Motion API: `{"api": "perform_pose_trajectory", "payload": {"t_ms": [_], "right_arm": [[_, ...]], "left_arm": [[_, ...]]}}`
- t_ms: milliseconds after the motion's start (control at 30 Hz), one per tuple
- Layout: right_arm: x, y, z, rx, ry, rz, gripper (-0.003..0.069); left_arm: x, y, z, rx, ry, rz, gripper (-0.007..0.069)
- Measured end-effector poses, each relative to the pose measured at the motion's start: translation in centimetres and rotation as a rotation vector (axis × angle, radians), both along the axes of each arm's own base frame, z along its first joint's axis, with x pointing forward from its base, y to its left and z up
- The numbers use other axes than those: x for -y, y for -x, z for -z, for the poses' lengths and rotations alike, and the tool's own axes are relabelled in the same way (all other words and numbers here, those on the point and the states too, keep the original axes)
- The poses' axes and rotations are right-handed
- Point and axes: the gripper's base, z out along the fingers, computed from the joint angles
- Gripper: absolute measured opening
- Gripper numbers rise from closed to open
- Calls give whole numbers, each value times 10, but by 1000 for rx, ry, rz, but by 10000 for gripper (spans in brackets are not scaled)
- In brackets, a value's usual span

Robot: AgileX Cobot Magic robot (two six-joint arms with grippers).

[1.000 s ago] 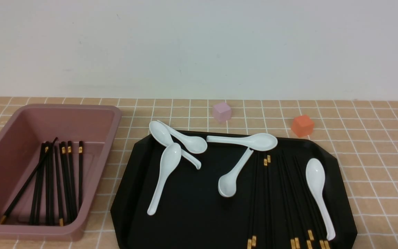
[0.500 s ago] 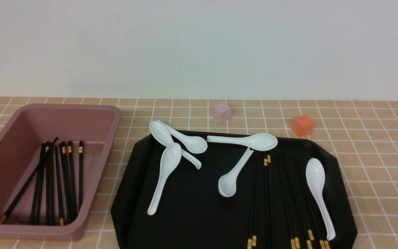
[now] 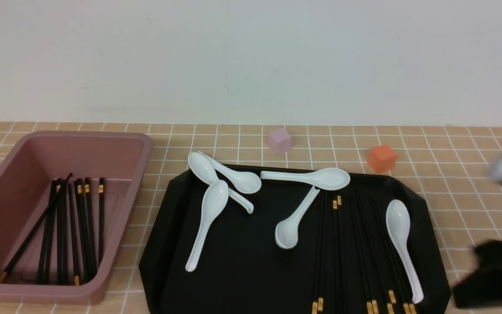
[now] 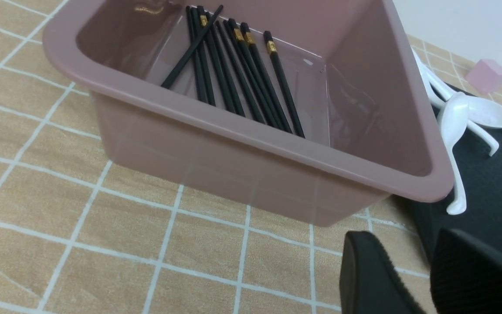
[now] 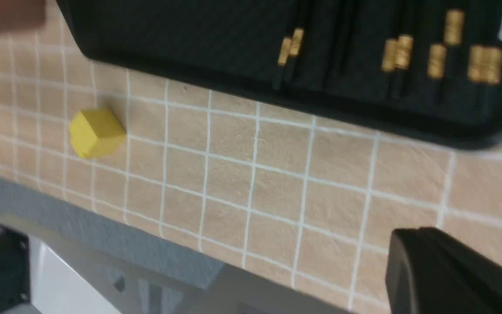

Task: On brown tablecloth take chopsticks from black tray and put them in box.
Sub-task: 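Move the gripper over the chopsticks on the black tray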

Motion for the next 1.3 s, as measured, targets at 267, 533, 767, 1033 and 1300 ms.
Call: {"api": "perform_pose_trajectory", "payload": {"t_ms": [267,533,767,1033,1300], "right_arm": [[-78,-55,39,-80,122,-90,76],[-148,-85,75,-101,326,-70,318],[-158,-95,94,-116,402,26,410],[-159,-101,119,-158,446,63,413],[-160,-103,121,-162,448,75,412]], "left_arm": [[0,0,0,0,0,0,238],[0,0,0,0,0,0,238],[0,0,0,0,0,0,238],[0,0,0,0,0,0,238],[0,0,0,-1,0,0,238]]}}
